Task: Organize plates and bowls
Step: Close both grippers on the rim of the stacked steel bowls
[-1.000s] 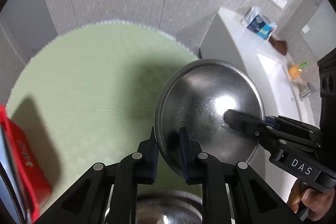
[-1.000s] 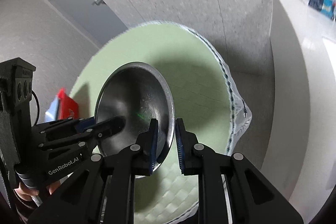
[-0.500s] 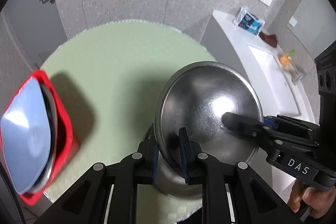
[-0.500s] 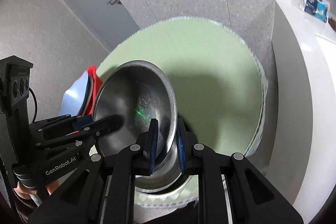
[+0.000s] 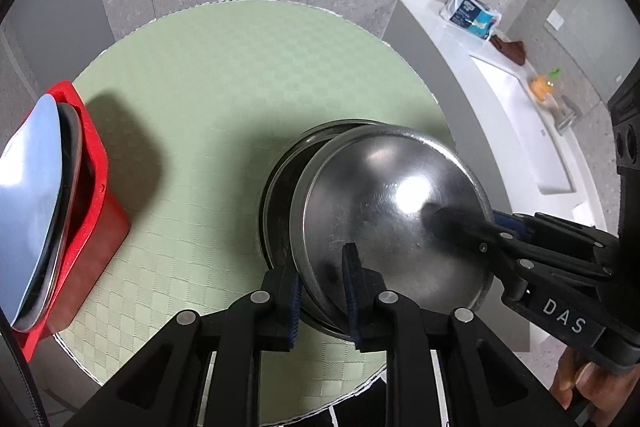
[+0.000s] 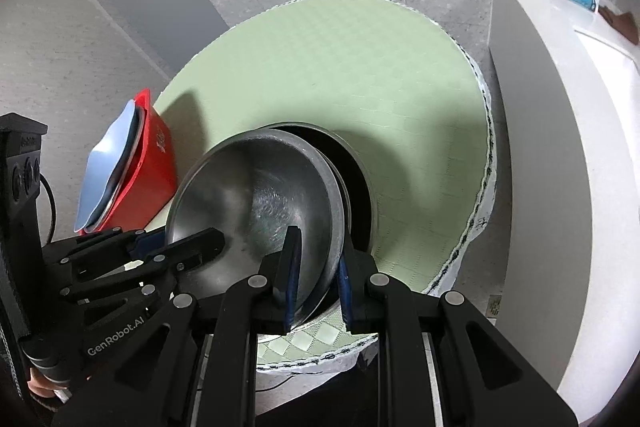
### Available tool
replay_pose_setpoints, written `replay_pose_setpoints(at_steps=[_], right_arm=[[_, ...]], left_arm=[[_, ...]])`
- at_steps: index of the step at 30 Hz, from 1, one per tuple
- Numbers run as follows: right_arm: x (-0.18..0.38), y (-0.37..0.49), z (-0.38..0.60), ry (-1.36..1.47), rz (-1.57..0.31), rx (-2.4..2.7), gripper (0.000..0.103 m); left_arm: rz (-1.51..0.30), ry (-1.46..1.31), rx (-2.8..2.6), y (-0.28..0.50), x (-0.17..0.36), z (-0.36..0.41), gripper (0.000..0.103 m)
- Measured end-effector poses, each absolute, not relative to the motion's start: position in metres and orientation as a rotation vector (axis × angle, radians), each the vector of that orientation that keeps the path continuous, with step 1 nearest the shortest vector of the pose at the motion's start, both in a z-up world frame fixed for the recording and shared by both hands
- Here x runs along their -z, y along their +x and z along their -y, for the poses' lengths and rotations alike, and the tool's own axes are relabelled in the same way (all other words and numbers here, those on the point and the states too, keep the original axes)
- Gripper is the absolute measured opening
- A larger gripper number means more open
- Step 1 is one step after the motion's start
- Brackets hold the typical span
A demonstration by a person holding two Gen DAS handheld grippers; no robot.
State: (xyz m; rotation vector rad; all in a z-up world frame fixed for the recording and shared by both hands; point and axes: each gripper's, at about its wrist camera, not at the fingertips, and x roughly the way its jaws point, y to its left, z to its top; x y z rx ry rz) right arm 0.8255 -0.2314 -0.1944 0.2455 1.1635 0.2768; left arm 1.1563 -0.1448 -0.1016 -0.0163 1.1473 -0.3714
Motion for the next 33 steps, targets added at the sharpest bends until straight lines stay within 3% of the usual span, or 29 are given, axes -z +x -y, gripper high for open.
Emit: replay_pose_setpoints(at_steps=[4,7,12,17,19,21,27,30,33], right_arm=[[0.192,0.822,0.227,0.215,-1.163,-0.26,0.019],[0.192,0.82,0.228,0.216,-1.163,-0.254,0.019],[0.192,0.819,0.23,0.221,-1.164,-0.25,0.023],[0.19,0.818,0.234,0.244,-1.16,-0.251,0.024],[0.187,0.816,0.236,0.248,-1.149,-0.249,0.029],[0.183,0.815,0.238,0.248,-1.138,-0.242,0.036],[0.177,0.811,0.251,0.278,-1.114,-0.238,0.048],[0.176,0.81,0.259,0.297,-1.106,-0.228,0.06],[0.178,0.812,0.265,0.315,-1.11,-0.226,0.06]], left_arm=[[-1.15,-0.022,0.374,1.153,0.105,0.142,0.017],[-1.15,-0.036,0.387,1.15,0.107,0.137,0.023],[-1.139,-0.052,0.418,1.149,0.104,0.136,0.048],[-1.123,-0.085,0.434,1.146,0.101,0.129,0.058],[-1.117,-0.099,0.437,1.145,0.099,0.123,0.06],[-1.102,-0.094,0.414,1.142,0.096,0.118,0.072],[-1.053,-0.128,0.369,1.123,0.089,0.1,0.081],[-1.033,-0.152,0.314,1.113,0.089,0.089,0.085],[-1.033,-0.177,0.272,1.104,0.094,0.082,0.088]])
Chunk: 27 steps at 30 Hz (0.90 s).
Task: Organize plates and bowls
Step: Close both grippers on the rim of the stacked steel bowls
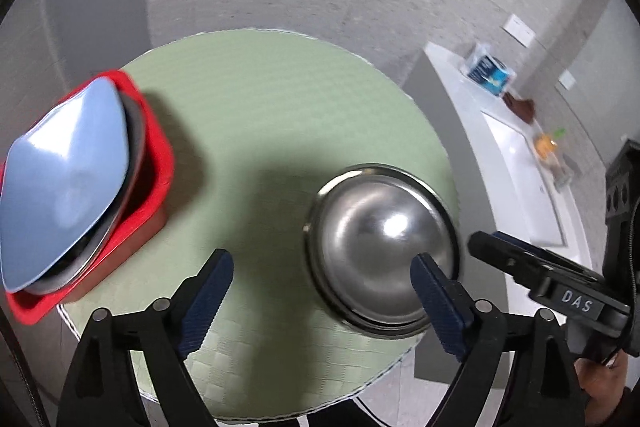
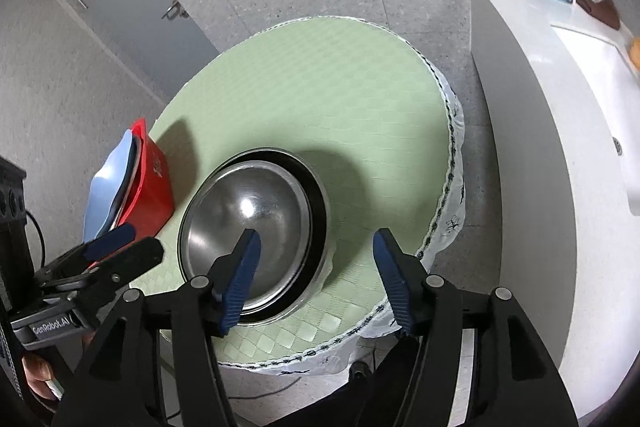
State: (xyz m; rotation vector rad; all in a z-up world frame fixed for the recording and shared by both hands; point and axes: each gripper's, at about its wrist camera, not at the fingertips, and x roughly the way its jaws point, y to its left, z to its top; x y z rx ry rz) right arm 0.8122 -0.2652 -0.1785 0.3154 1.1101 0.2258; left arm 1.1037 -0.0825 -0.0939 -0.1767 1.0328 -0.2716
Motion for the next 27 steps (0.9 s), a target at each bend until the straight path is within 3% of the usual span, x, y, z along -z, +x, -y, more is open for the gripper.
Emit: replay_pose_setpoints(at_steps=[25,27], right_arm=[[0.235,0.83,0.259,0.46,-1.246,-0.319,0.061],[0.237,0.83,0.258,0.462,-1.251,-0.318,0.055]], left_arm=[[-1.162,-0.218,0.227,1.142,0.142,0.112,0.087],[-1.17,-0.222,0.231,1.148,0.146,0.113,0.083]])
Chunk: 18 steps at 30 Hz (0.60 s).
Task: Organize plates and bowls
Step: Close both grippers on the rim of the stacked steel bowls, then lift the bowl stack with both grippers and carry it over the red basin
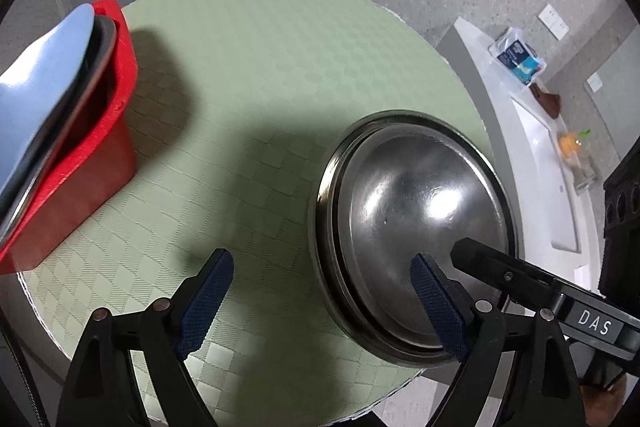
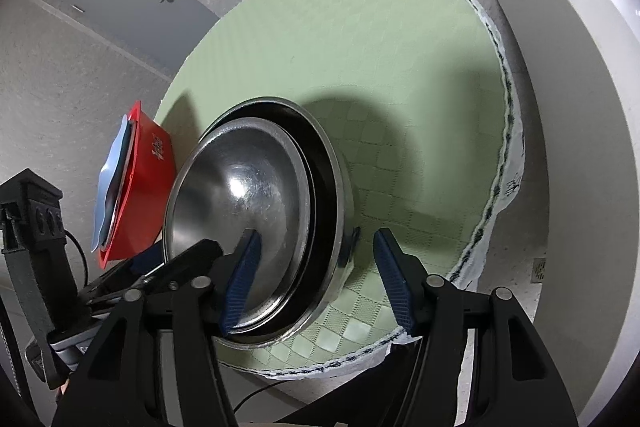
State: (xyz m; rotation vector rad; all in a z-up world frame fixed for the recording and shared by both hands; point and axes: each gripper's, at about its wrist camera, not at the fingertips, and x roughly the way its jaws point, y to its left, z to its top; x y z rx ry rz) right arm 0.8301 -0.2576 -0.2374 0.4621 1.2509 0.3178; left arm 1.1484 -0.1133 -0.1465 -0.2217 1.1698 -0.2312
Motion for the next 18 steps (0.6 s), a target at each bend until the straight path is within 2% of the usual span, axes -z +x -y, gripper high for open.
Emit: replay_pose_setpoints(at_steps=[1,3,5,18], right_arm=[[0.239,0.83,0.257,0.464,-1.255,-0.32,0.052],[0.242,0.831,0.255,0.468,-1.267,-0.329,0.046],[0.244,0.831,0.253,0.456,-1.273,-0.327,0.046],[0.235,0.82,0.248,0.448,-1.245,-0.306,0.046]], left_arm=[[-1.175,-0.225,0.238,1.15,0.148,0.114,0.079],[-1.198,-0.229,0.29,1.155,0.153,0.118,0.053],[-1.202,-0.232,0.328,1.16,0.156,0.119,0.046],[-1.167,-0.177,0.326,1.154,0.152,0.116,0.041]])
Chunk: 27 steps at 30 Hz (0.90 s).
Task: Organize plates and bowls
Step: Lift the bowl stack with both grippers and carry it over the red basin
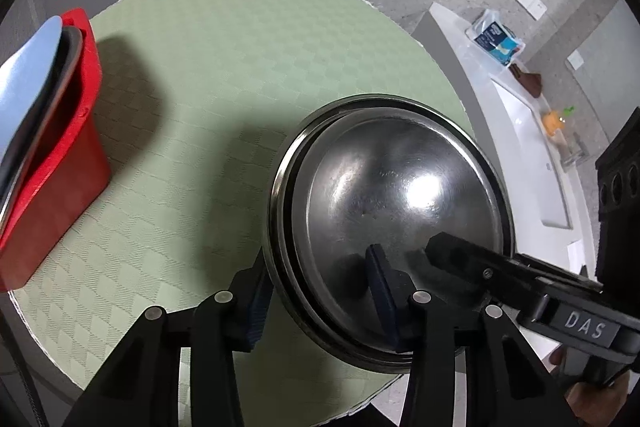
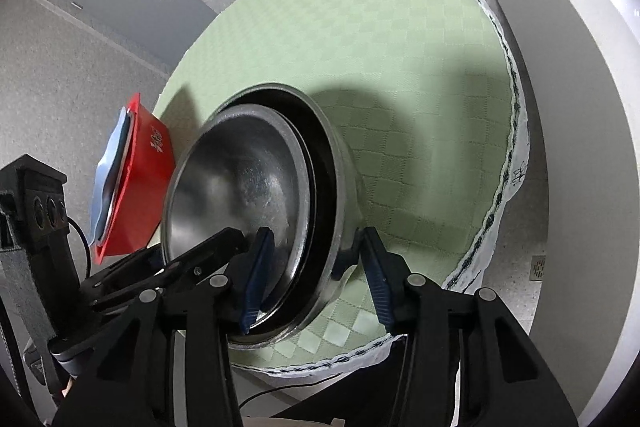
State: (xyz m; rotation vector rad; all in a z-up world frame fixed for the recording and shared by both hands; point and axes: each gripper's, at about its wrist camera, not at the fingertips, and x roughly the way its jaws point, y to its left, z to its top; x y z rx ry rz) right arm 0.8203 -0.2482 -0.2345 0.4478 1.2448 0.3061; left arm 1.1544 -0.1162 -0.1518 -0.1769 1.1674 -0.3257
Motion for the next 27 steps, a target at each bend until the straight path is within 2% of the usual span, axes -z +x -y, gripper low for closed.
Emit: replay_pose_setpoints(at_steps=[10,19,27], right_arm=[[0.186,0.814,0.222,0.418,-1.143,-0.346,0.046],[0.133,0.838,0.163,0.342,-1.059,-0.483,0.046],[0.132,0.876,0.071,0.253,-1.089,-0.686,0.046]], left_arm=[[-1.037,-0.168,0.327,1.123,0.102,0.085,0.04],[-0.897,-0.246,0.227,1.086,0.05,0.018,0.04],[-0.879,-0.29,0.021,1.051,0.042,-0.043,0.038]])
